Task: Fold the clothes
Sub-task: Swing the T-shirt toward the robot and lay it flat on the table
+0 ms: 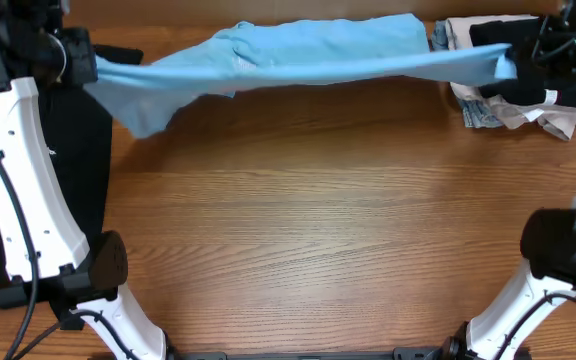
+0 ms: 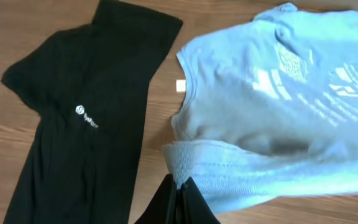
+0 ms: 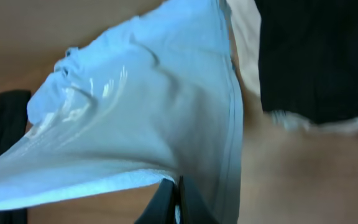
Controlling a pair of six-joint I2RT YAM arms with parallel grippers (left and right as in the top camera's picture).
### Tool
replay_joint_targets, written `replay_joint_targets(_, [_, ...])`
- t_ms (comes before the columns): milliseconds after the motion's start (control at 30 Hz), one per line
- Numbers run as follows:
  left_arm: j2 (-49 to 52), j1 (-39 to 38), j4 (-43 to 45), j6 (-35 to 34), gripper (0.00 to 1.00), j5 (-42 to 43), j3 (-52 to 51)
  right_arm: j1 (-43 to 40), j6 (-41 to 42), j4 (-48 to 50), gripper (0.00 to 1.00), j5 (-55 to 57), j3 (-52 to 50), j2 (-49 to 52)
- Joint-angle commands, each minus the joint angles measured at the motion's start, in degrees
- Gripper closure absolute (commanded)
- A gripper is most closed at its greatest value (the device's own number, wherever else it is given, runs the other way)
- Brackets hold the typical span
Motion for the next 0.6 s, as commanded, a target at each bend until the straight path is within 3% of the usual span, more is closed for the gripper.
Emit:
replay_joint_targets(0, [-3.87, 0.57, -0.07, -1.27, 0.96, -1.03, -0.94, -0.66, -0.66, -4.28, 0.96, 3.69, 1.09, -6.36])
replay_joint_targets(267, [-17.88, 0.52, -0.04, -2.19, 0.96, -2.34, -20.72, -0.68, 0.09, -9.20, 0.96, 6.36, -3.26, -12.07])
replay_joint_targets(567, [-34.10, 0.61, 4.44, -5.57, 0.96, -4.02, -46.71, -3.72, 2.05, -2.40, 0.96, 9.25, -33.29, -32.63])
